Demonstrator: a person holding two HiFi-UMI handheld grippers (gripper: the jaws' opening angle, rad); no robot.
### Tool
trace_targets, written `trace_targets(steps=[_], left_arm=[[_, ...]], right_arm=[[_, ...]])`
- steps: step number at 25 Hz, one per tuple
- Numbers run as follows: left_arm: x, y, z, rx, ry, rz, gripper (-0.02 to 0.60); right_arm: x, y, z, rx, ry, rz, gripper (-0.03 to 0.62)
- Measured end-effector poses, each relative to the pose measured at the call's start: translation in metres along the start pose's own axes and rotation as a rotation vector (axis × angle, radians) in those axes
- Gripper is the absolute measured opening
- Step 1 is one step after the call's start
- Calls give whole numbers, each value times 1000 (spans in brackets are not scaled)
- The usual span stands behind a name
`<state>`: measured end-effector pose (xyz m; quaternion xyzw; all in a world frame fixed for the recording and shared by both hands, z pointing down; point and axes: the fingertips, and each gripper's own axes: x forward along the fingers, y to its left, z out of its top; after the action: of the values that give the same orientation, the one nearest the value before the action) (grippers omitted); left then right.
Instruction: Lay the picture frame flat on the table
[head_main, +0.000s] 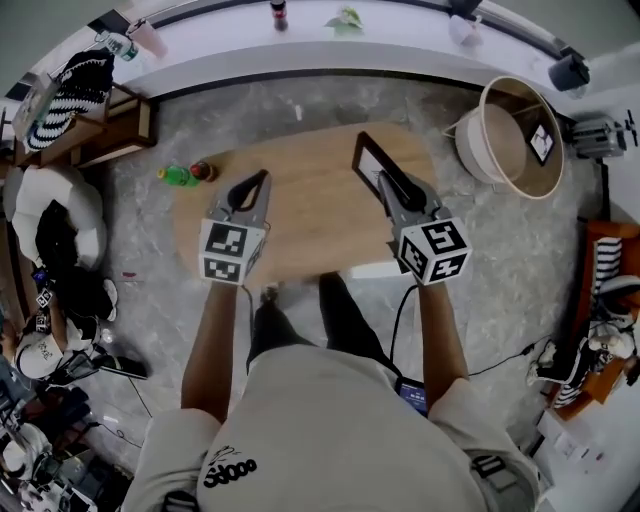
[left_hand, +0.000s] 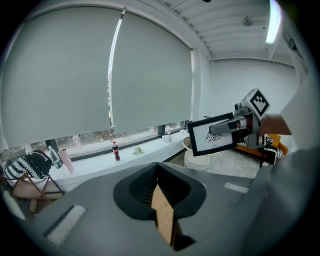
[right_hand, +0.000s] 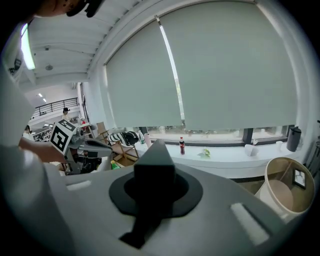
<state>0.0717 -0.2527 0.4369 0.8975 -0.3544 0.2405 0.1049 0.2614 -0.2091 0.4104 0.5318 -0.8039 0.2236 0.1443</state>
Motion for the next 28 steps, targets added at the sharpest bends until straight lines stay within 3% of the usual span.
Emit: trace_targets(steps=[7,14,28], left_arm=[[22,1,-41,-79,52,30,9],[57,-3,-81,-121,118,41,9],[103,4,-140,-190,205,92,9]], right_arm=[[38,-21,-31,32,58,50,14],[67,-48,-74,130,121,78,14],[138,-61,-159,198,288,133,14]])
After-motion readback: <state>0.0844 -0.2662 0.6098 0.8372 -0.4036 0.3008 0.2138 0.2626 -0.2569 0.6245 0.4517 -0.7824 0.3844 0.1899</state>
